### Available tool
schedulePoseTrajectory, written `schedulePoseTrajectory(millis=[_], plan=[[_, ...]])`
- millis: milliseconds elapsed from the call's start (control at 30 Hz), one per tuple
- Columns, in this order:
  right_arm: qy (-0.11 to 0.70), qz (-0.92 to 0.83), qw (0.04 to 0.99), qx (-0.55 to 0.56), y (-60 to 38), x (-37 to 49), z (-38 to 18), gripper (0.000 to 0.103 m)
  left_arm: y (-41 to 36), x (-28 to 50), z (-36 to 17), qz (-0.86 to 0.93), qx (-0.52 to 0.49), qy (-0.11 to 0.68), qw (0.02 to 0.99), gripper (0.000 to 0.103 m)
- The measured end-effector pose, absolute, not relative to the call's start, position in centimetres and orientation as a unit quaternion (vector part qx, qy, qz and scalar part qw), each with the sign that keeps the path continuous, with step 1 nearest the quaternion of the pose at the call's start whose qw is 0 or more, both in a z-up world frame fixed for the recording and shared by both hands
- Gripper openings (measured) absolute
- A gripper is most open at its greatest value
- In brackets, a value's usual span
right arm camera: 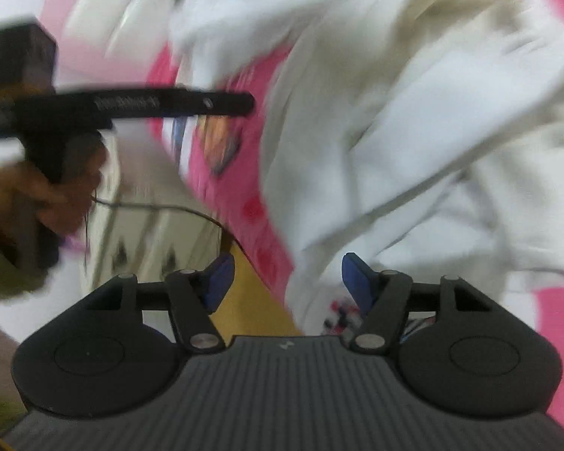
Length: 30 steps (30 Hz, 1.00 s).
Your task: Fold clothes
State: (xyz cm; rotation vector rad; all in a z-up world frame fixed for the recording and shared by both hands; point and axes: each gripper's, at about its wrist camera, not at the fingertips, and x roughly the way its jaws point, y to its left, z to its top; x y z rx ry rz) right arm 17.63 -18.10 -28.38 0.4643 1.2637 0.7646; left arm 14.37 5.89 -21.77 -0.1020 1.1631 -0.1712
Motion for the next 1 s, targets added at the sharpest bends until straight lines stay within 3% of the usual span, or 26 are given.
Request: schedulePoseTrajectory(millis=[67, 100, 133, 167, 233, 333, 433, 600, 700, 767, 833, 1000], plan=[[0.557, 0.315, 0.735, 0.224, -20.2, 18.2, -27.3, 0.063, 3.1, 16.0, -23.0, -0.122, 0.0, 0.556, 0.822, 0.062], [0.549, 0.3, 0.745, 0.231, -21.3, 18.5, -26.8, 0.063, 2.1, 16.4, -24.0, -0.122, 0.035, 0.566, 0.815, 0.057], [0.541, 0.285, 0.755, 0.237, -22.3, 18.8, -26.2, 0.063, 1.0, 16.8, -25.0, -0.123, 0.069, 0.575, 0.806, 0.031], [0.534, 0.269, 0.764, 0.244, -23.4, 19.1, -25.7, 0.062, 0.2, 17.2, -25.9, -0.122, 0.099, 0.582, 0.798, 0.011], [0.524, 0.241, 0.779, 0.245, -24.3, 21.9, -26.0, 0.057, 0.8, 17.4, -26.5, -0.1, 0.1, 0.589, 0.796, 0.005], [0.521, 0.248, 0.789, 0.214, -24.0, 25.6, -27.2, 0.035, 4.7, 17.8, -25.4, -0.06, 0.02, 0.577, 0.815, 0.005], [0.536, 0.272, 0.786, 0.143, -21.4, 28.9, -28.9, 0.033, 8.7, 18.5, -24.7, -0.008, -0.048, 0.563, 0.825, 0.004], [0.568, 0.326, 0.754, 0.052, -14.6, 33.0, -31.6, 0.016, 15.1, 19.7, -27.3, 0.053, -0.17, 0.564, 0.806, 0.005], [0.523, 0.354, 0.774, 0.058, -11.4, 34.2, -30.7, 0.016, 18.1, 19.5, -28.7, 0.076, -0.246, 0.564, 0.785, 0.012], [0.495, 0.355, 0.786, 0.102, -11.1, 34.9, -29.8, 0.016, 18.6, 18.5, -28.0, 0.085, -0.244, 0.551, 0.793, 0.023], [0.467, 0.355, 0.796, 0.149, -11.3, 35.6, -28.9, 0.018, 18.5, 17.8, -26.9, 0.085, -0.231, 0.537, 0.807, 0.042], [0.438, 0.362, 0.806, 0.168, -13.0, 35.5, -26.9, 0.018, 17.1, 16.6, -23.9, 0.068, -0.176, 0.502, 0.844, 0.046]])
